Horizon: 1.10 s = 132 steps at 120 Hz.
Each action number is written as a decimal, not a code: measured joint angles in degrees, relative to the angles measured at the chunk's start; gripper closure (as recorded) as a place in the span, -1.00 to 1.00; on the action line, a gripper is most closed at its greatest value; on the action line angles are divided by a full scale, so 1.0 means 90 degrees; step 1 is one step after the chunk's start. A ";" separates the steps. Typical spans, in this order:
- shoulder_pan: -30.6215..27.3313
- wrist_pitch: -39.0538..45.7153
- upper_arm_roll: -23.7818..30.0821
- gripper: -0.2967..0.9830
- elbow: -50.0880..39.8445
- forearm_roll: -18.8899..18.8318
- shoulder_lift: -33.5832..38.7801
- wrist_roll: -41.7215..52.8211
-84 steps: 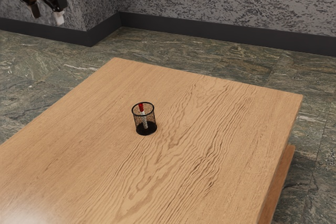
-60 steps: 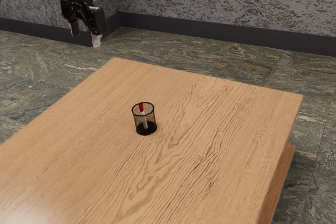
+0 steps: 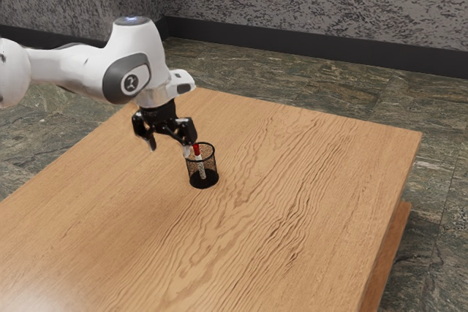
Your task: Take the marker out of the pen holder and place it to the left of the pen holder.
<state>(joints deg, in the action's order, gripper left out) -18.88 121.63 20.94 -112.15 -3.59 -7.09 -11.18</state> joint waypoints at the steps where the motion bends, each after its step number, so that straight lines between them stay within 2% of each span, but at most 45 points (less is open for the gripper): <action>1: 0.0040 0.0034 -0.0006 -0.53 0.0021 0.0068 -0.0045 -0.0087; 10: 0.0250 0.0266 -0.0044 -0.53 0.0163 0.0503 -0.0310 -0.0828; 18: 0.0328 0.0402 -0.0111 -0.53 0.0324 0.0602 -0.0518 -0.1395; 35: 0.0692 0.0344 -0.0770 -0.54 0.1361 0.0414 -0.1483 -0.2279; 55: 0.0808 0.0067 -0.0940 -0.54 0.2284 -0.0241 -0.2166 -0.2848; 88: 0.0992 -0.0210 -0.0955 -0.54 0.2399 -0.0530 -0.2330 -0.2927; 111: 0.1026 -0.0104 -0.0959 -0.54 0.2579 -0.0733 -0.2450 -0.2193; 132: 0.1106 0.0227 -0.0870 -0.54 0.2565 -0.0737 -0.2618 -0.1406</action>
<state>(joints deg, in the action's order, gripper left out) -8.92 123.67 13.11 -89.06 -10.23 -30.65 -23.83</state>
